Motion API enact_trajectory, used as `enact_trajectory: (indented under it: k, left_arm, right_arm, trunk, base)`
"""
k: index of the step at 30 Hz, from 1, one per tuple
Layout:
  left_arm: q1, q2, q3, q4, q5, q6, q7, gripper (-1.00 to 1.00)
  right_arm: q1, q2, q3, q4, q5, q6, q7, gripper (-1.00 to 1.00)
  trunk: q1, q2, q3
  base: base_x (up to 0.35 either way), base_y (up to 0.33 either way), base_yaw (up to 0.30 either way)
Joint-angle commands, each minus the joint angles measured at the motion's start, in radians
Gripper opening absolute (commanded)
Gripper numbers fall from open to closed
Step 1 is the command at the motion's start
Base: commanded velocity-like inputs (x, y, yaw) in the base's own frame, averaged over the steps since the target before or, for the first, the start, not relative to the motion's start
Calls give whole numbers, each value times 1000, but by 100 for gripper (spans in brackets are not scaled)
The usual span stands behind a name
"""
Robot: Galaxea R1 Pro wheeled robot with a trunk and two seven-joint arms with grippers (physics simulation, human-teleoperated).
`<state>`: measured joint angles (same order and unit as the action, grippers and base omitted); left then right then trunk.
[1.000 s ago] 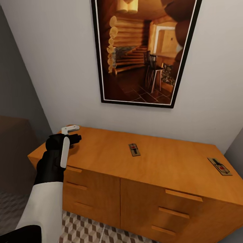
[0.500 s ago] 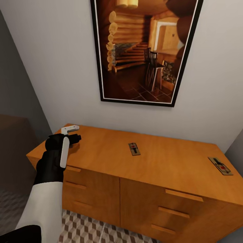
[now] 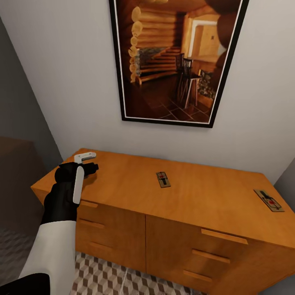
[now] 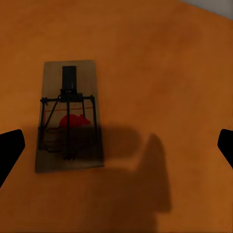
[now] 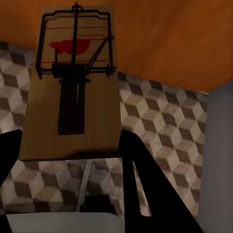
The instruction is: Take the four mousetraps from the cabinet in the bathroom and place them on the bathroom floor. Make sure all four end up on the same floor surface, and ensure that at least two of them are either under or directly next to the same bathroom sink.
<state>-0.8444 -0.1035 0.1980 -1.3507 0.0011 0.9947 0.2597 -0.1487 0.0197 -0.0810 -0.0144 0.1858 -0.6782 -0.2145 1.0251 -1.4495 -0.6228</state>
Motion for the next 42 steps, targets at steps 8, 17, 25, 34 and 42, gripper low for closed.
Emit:
enact_trajectory:
  k: [8,17,25,34,42]
  left_arm:
    - [-1,0,2,-3,-3,3,2,100]
    - [-1,1,-2,-30,-12,-5,8,100]
    - [-1,-1,-46,-47,-8,-9,146,100]
    - [-1,-1,-91,-42,-7,-10,192,100]
    - [-1,0,-93,-39,-7,-10,193,100]
  right_arm:
    - [-1,0,-8,1,7,0,0,-100]
    - [-1,0,-8,1,7,24,2,-100]
    - [-1,0,-8,1,7,28,3,-100]
    - [-1,0,-8,1,7,28,3,-100]
    - [-1,0,-8,1,7,28,3,-100]
  trunk:
    - [0,-1,-10]
    - [0,-1,-19]
    - [0,-1,-21]
    - [0,-1,-21]
    - [0,-1,-21]
  base:
    - [0,0,0]
    - [0,0,0]
    - [0,0,0]
    - [0,0,0]
    - [0,0,0]
